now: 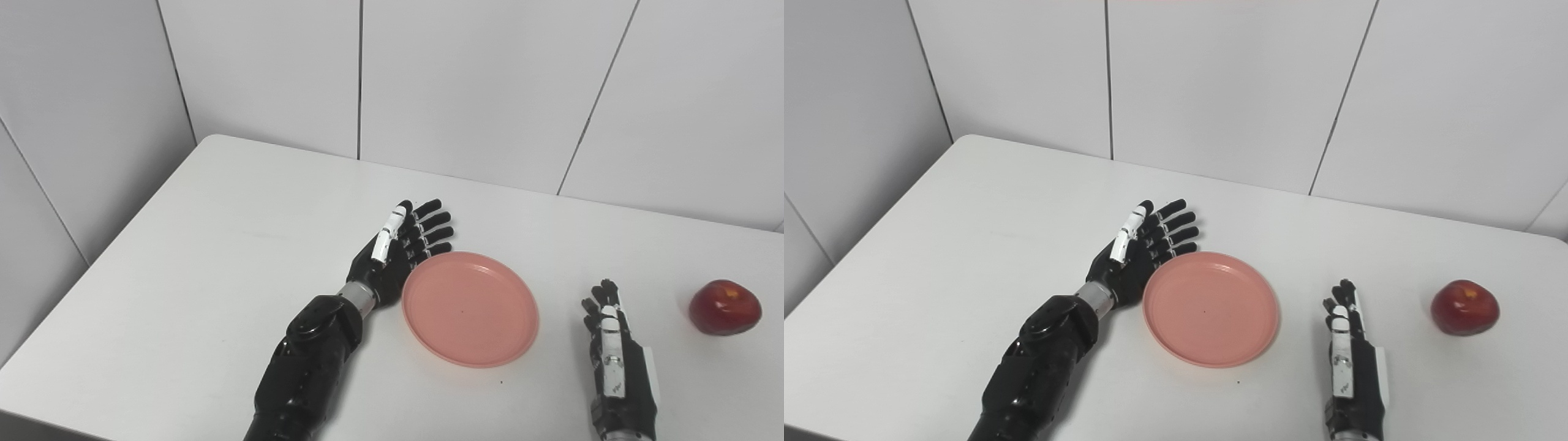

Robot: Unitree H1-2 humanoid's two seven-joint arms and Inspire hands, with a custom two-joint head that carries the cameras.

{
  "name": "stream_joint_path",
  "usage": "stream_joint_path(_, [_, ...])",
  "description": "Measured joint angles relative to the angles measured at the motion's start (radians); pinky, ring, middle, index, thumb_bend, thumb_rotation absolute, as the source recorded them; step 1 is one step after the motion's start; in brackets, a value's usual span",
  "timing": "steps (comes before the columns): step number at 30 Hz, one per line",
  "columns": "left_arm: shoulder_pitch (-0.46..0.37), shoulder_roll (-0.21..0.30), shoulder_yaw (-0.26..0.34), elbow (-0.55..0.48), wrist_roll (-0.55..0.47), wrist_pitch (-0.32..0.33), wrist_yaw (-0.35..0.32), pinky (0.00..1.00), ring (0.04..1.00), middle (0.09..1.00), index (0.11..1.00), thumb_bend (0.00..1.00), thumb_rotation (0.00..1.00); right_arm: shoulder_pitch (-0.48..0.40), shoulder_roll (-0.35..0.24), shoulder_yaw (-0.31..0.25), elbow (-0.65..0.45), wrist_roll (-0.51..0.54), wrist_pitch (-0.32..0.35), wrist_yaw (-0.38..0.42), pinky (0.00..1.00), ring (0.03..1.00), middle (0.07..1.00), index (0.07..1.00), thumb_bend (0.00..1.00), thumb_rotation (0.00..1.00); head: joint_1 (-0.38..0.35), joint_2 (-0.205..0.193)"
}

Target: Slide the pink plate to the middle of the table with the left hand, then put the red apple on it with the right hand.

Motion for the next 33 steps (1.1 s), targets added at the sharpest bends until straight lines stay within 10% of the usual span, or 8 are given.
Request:
stream_joint_path(22, [0.033,0.019,0.051,-0.044,0.055,-0.015,0.006,0.87,0.872,0.882,0.857,0.35,1.00,-0.041,-0.024,0.008,-0.080,-0.161,0.031,-0.027,0.92,0.939,0.948,0.941,0.36,1.00,-0.182,0.026])
stream_joint_path(33, [0.038,0.041,0.074,-0.043,0.052,-0.030,-0.003,0.85,0.864,0.874,0.857,0.35,1.00,-0.108,-0.086,0.013,-0.190,-0.340,0.112,-0.027,0.81,0.885,0.904,0.908,0.42,0.76,-0.262,0.031])
